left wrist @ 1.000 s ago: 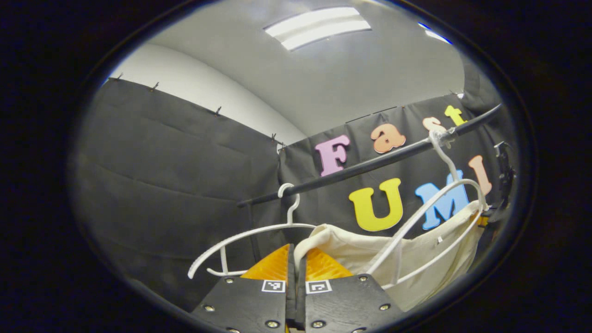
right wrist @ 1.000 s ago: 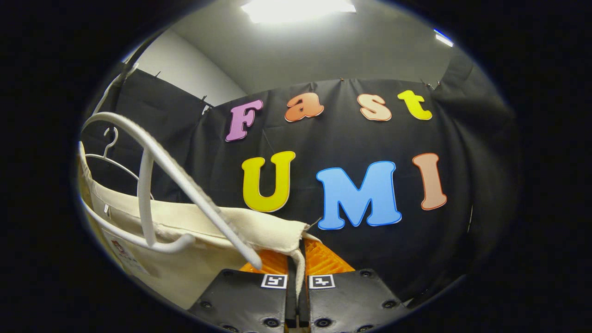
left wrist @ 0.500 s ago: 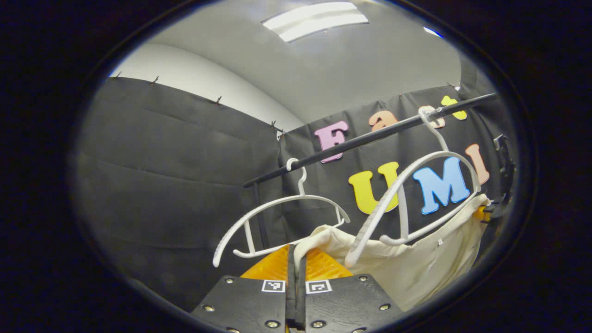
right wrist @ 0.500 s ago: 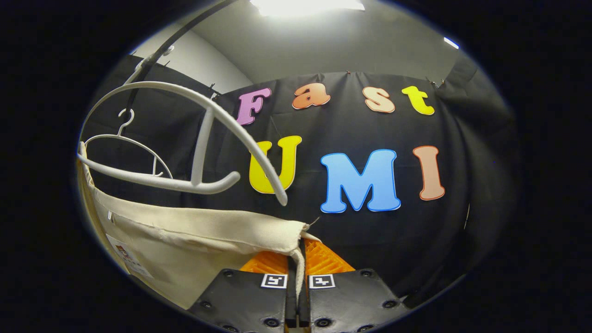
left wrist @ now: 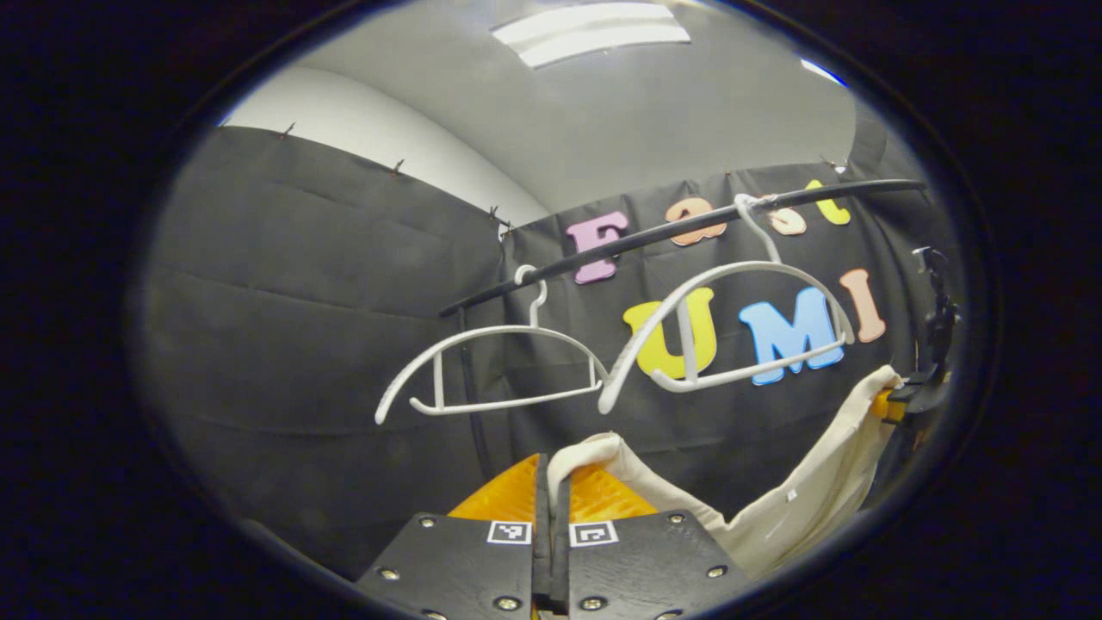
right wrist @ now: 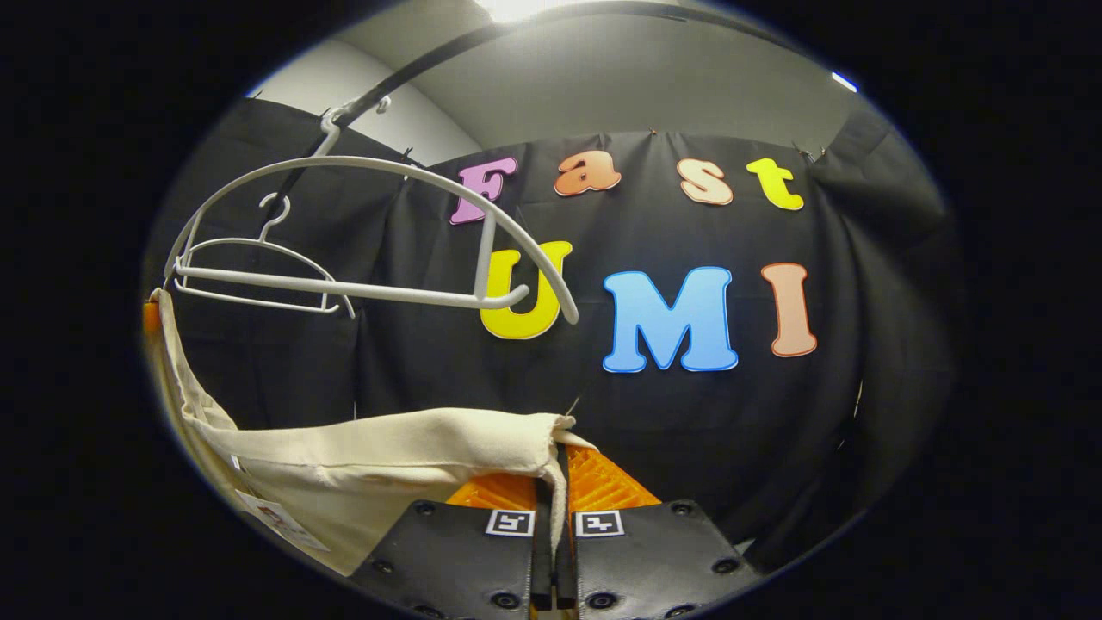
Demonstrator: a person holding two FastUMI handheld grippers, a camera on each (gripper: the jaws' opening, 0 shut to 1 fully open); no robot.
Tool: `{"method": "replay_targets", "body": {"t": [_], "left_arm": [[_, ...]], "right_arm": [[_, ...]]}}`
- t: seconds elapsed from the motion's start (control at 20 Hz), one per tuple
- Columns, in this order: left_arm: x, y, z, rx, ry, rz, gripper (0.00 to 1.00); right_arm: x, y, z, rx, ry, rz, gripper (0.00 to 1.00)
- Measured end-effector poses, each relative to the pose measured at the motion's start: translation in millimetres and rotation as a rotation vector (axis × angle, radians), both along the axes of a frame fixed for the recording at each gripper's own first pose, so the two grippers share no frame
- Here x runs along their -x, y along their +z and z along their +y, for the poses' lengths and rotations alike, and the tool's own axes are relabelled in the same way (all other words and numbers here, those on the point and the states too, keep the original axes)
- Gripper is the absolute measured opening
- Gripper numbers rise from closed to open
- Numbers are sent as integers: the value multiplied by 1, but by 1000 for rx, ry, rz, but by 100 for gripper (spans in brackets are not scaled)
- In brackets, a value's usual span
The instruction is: Grasp the clothes on the hanger with both hands and then place them into the laundry hamper below.
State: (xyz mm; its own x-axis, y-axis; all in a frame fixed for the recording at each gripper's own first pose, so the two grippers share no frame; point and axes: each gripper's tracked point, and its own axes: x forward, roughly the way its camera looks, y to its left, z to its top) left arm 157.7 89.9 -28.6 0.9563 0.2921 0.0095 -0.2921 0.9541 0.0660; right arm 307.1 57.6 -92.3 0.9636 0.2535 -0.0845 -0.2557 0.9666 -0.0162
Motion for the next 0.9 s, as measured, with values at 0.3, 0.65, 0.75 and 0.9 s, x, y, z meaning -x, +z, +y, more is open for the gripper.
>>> {"method": "replay_targets", "body": {"t": [0.3,0.65,0.75,0.9], "left_arm": [[16,-9,-30,67,-100,1,0],[26,-16,-63,139,-194,-20,1],[33,-20,-65,163,-209,-23,0],[31,-31,-75,187,-233,-22,1]], "right_arm": [[64,-2,18,0,41,29,3],[119,9,66,-45,133,44,3],[132,8,78,-66,153,55,3],[137,-1,88,-88,162,70,3]]}}
